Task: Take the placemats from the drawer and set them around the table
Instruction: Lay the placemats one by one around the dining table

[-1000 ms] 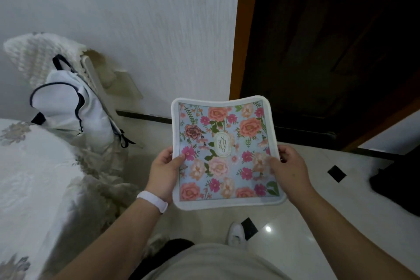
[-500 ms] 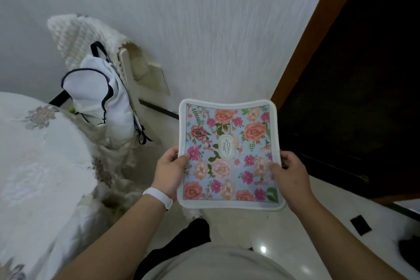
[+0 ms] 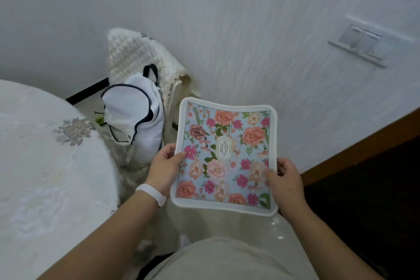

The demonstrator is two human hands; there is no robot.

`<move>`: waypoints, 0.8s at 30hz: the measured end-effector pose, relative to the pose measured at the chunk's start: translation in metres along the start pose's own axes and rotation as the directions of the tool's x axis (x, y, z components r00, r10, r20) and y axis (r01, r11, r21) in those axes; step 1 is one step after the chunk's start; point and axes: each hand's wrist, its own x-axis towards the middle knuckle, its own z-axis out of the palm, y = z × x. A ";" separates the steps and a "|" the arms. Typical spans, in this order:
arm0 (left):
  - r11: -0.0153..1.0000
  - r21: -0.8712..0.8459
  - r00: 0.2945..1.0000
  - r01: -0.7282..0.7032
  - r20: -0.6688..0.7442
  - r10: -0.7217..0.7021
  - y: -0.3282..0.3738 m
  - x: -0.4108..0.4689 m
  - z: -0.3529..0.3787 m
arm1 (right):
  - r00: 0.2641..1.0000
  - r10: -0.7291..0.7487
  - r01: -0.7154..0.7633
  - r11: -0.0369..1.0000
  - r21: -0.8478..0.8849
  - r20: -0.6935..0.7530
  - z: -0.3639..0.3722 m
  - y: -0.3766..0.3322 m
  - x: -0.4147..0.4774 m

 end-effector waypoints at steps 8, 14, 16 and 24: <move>0.989 -0.131 0.960 -0.060 -0.280 0.021 0.014 0.010 -0.080 | 0.964 -0.098 0.133 0.983 -0.129 0.247 0.096 -0.050 0.049; 0.979 -0.159 0.857 -0.129 -0.515 0.029 0.018 0.002 -0.134 | 0.853 -0.136 0.222 0.968 -0.114 0.504 0.182 -0.085 0.071; 0.972 -0.187 0.812 -0.144 -0.583 0.008 0.015 -0.002 -0.149 | 0.798 -0.144 0.246 0.964 -0.099 0.585 0.212 -0.095 0.076; 0.934 -0.286 0.627 -0.215 -0.773 -0.093 0.011 0.022 -0.165 | 0.578 -0.164 0.391 0.915 -0.095 0.799 0.309 -0.131 0.118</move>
